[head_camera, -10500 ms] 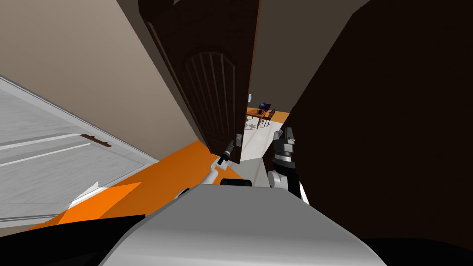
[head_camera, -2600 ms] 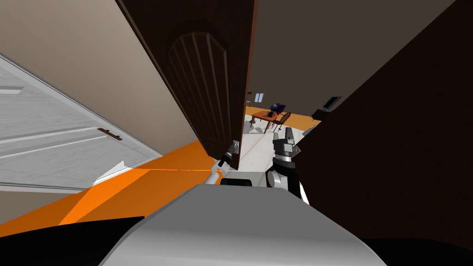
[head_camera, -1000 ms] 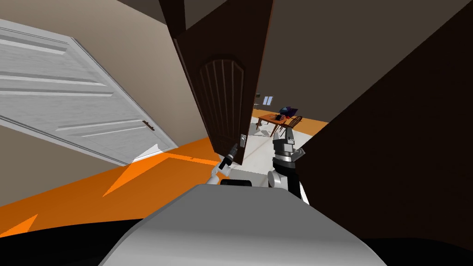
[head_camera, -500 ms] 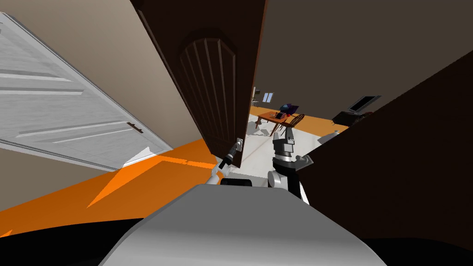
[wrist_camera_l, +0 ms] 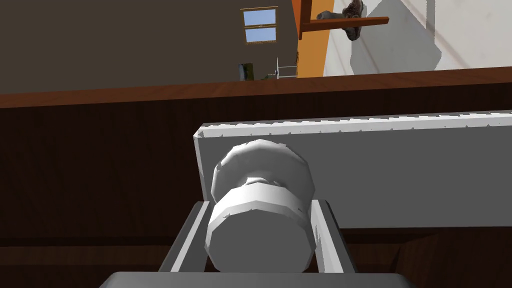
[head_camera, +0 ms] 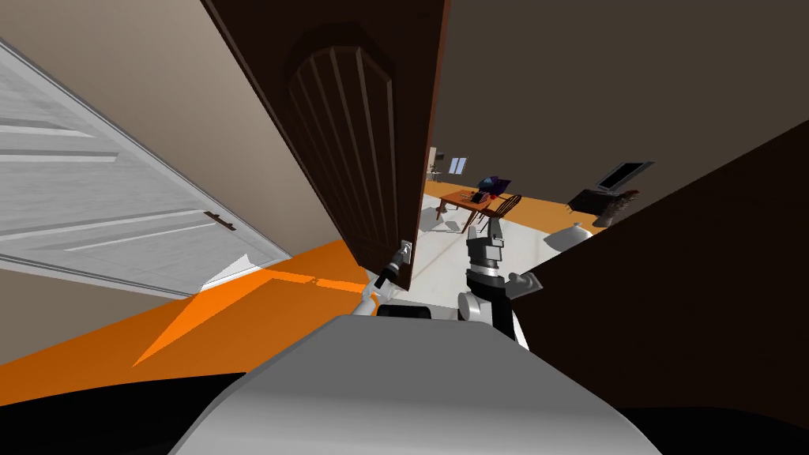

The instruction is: Push the door open

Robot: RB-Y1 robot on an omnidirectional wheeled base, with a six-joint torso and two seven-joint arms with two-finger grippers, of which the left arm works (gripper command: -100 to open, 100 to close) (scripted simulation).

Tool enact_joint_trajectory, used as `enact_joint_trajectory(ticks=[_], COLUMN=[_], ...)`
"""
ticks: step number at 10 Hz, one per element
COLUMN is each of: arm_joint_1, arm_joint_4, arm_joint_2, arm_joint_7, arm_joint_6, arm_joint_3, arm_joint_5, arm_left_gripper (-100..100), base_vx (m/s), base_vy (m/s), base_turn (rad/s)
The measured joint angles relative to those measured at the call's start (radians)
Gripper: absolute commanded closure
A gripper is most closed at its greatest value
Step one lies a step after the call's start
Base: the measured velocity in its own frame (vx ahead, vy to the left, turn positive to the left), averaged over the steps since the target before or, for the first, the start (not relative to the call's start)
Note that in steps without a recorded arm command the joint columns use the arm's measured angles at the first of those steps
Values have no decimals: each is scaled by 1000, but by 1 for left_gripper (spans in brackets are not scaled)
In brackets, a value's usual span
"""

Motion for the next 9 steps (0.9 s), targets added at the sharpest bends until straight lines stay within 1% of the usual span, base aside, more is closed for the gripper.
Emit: enact_joint_trajectory(ticks=[3,4,5,6,7,8,9], arm_joint_1=[5,5,12,21,24,30,28], arm_joint_4=[4,4,5,3,3,-9,-10], arm_joint_2=[2,2,6,9,12,17,21], arm_joint_7=[0,0,-2,-6,-10,-16,-21], arm_joint_6=[3,4,6,11,11,11,8], arm_joint_3=[-1,-1,-10,-16,-20,-21,-17], arm_joint_5=[0,0,0,0,0,0,1], arm_left_gripper=[100,100,100,100,100,100,100], base_vx=[-10,112,212,248,229,215,262], base_vy=[4,-49,-83,-25,-35,-50,-68], base_turn=[3,173,207,165,229,231,232])
